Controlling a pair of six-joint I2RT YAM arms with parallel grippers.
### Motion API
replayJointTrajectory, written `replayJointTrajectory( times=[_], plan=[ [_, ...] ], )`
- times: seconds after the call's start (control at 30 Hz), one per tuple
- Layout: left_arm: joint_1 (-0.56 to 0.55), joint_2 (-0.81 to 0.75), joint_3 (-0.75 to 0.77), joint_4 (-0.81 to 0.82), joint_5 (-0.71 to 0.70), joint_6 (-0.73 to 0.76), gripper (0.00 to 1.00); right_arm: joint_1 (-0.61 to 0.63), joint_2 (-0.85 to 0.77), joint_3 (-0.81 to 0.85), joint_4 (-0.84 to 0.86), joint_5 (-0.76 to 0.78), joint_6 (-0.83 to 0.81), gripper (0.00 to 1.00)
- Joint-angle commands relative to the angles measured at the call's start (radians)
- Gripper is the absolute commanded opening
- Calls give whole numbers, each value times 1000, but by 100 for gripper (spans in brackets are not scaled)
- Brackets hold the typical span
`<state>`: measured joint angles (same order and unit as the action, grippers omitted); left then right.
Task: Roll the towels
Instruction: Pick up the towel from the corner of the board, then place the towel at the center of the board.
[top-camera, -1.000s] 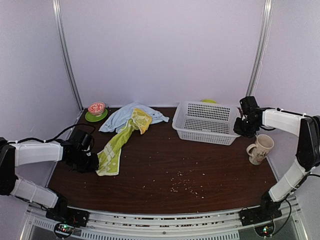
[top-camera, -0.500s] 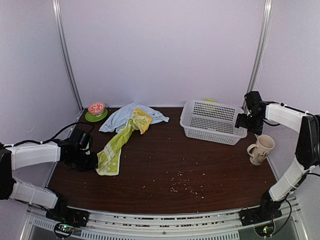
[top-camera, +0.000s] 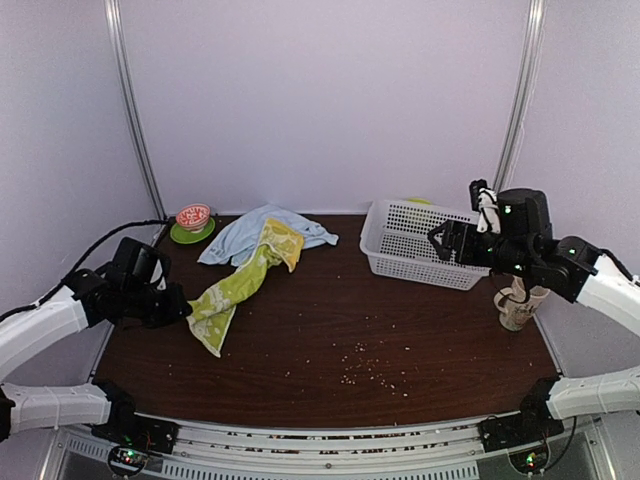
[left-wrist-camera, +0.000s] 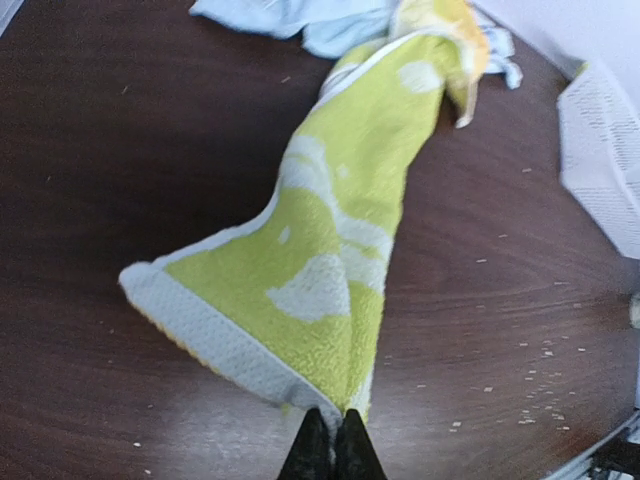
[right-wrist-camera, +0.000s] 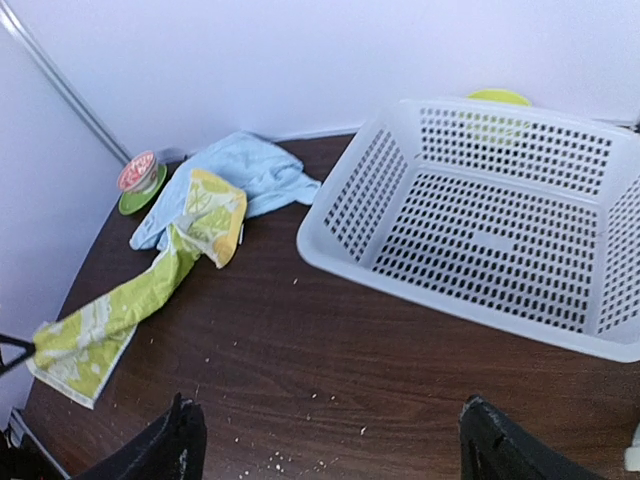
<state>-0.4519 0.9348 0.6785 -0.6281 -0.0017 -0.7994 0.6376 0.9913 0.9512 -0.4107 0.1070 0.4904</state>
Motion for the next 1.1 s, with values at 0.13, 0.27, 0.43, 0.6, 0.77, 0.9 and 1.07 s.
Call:
replayJointTrajectory(
  times=[0.13, 0.27, 0.43, 0.6, 0.77, 0.9, 1.07],
  plan=[
    [-255, 69, 569, -55, -18, -76, 0, 140, 115, 7, 146, -45, -9, 87],
    [-457, 247, 911, -55, -47, -29, 0, 151, 102, -8, 219, -36, 5, 87],
    [-464, 248, 758, -67, -132, -60, 0, 152, 77, -53, 207, -10, 17, 87],
    [-285, 142, 369, 7, -55, -130, 0, 151, 58, -127, 194, -22, 25, 87],
    [-215, 165, 284, -1, -137, -69, 0, 156, 67, -194, 217, -48, 55, 87],
    [-202, 256, 313, -65, -178, -27, 15, 179, 101, -215, 244, -58, 72, 87],
    [-202, 281, 296, -146, -219, -46, 71, 206, 148, -201, 247, -58, 76, 86]
  ],
)
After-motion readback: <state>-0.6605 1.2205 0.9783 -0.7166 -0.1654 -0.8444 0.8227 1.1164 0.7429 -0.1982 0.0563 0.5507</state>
